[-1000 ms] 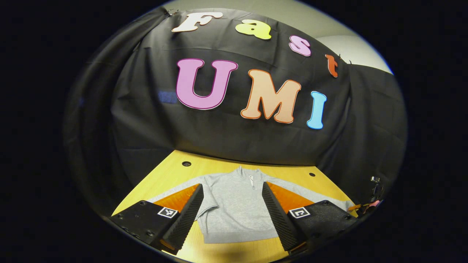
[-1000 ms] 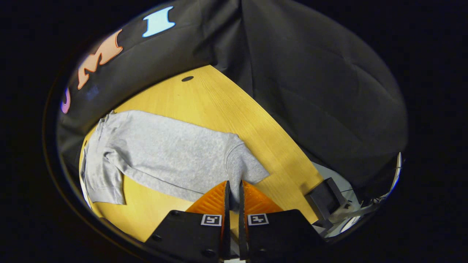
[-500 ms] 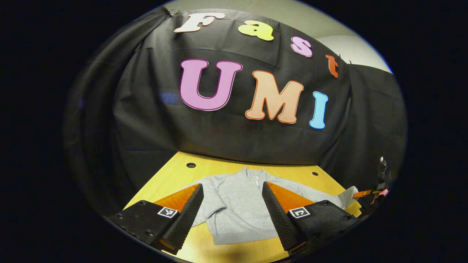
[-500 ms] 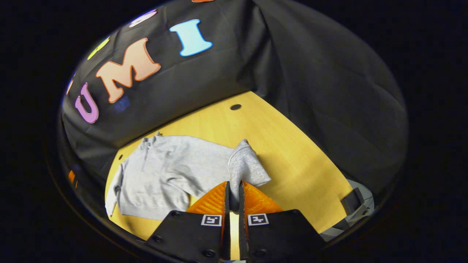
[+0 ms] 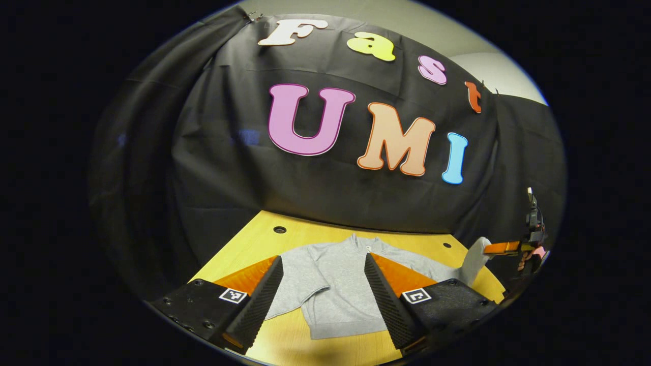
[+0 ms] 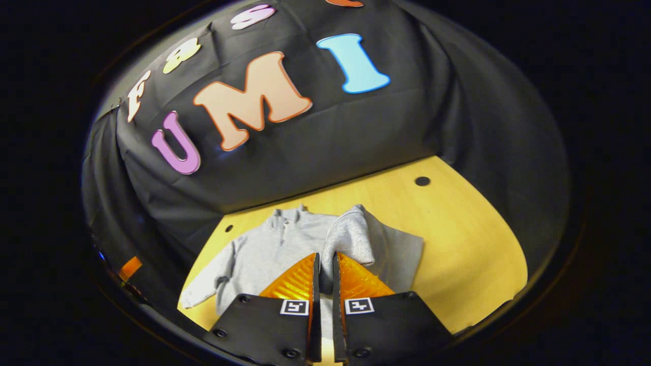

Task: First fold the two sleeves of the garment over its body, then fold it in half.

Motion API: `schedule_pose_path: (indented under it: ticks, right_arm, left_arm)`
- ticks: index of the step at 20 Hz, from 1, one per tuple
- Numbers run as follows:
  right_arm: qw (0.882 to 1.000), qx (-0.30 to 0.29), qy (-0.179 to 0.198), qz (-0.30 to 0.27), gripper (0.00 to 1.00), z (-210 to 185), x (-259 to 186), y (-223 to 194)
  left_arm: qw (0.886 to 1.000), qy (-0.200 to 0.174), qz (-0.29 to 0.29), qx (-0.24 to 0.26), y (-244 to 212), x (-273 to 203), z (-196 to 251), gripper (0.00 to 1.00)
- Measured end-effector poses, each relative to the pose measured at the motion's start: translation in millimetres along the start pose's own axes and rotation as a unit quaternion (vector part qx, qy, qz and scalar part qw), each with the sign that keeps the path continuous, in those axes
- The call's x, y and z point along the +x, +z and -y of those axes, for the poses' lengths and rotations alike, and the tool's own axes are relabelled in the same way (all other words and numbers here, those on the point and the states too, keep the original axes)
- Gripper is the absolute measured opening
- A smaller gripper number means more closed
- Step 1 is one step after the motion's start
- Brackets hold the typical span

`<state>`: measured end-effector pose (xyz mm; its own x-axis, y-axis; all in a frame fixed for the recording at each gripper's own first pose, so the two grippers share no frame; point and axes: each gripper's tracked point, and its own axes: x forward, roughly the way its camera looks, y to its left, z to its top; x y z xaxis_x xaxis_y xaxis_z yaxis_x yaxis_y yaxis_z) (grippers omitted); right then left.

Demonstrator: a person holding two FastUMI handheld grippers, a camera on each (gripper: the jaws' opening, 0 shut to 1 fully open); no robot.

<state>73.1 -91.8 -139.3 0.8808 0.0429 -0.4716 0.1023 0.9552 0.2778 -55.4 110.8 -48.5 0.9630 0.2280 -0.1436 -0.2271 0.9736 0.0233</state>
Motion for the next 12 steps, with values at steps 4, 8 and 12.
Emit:
schedule_pose_path:
  ticks: [4, 8, 12]
  right_arm:
    - [0.998, -0.022, 0.062, -0.006, 0.11, -74.7, 43.3, -1.5]
    - [0.991, -0.049, 0.116, -0.038, 0.11, -142.8, 79.3, -22.7]
    - [0.980, -0.097, 0.162, -0.061, 0.11, -202.5, 105.9, -40.6]
  left_arm:
    - [1.000, 0.017, -0.002, -0.001, -1.6, -4.9, -15.9, 0.94]
    - [0.999, 0.044, -0.003, -0.010, -8.2, -10.0, -35.2, 0.94]
    - [0.997, 0.073, -0.010, -0.018, -18.9, -15.7, -58.6, 0.94]
